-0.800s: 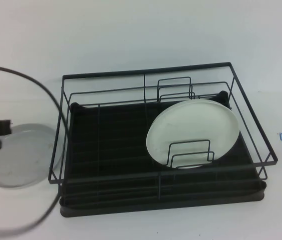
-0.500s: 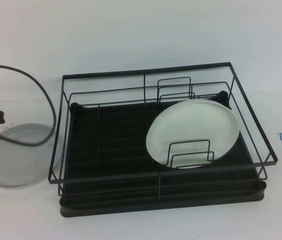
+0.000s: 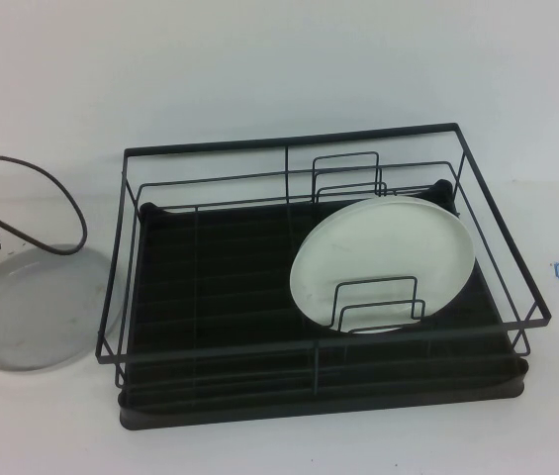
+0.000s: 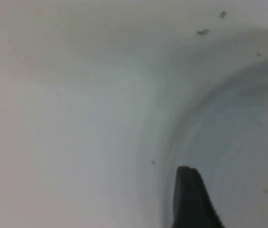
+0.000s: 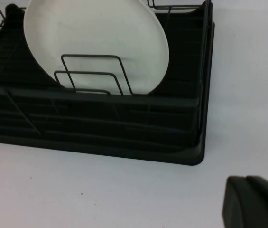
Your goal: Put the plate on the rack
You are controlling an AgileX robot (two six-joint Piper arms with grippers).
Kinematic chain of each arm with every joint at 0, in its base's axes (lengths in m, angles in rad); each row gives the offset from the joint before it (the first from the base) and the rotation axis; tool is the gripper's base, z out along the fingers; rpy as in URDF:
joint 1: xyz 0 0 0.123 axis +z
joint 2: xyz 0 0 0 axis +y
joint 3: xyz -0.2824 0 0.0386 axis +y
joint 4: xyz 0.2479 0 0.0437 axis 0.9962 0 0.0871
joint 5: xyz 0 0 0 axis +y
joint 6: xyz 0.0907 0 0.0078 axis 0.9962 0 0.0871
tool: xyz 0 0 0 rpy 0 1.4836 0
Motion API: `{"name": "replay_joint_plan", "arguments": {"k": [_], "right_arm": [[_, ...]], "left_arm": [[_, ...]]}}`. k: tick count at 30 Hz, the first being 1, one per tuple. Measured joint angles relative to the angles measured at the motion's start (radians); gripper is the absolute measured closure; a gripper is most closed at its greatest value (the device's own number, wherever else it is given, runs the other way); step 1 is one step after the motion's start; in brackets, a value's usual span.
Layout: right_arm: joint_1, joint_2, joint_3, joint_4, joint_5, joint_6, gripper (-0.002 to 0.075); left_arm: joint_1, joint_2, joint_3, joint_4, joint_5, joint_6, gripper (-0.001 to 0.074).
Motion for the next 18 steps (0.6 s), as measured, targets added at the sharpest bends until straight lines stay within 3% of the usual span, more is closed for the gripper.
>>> {"name": "replay_joint_plan", "arguments": {"k": [7, 18], "right_arm": [[0.000, 0.000, 0.000, 0.006, 0.002, 0.000, 0.0708], [0.000, 0.000, 0.000, 0.007, 0.000, 0.000, 0.0708]], "left_arm": [[0.000, 0.106, -0.125, 0.142, 0.046, -0.074, 0.0383], [0.000, 0.166, -0.137, 0.157, 0.078, -0.053, 0.0393]]}}
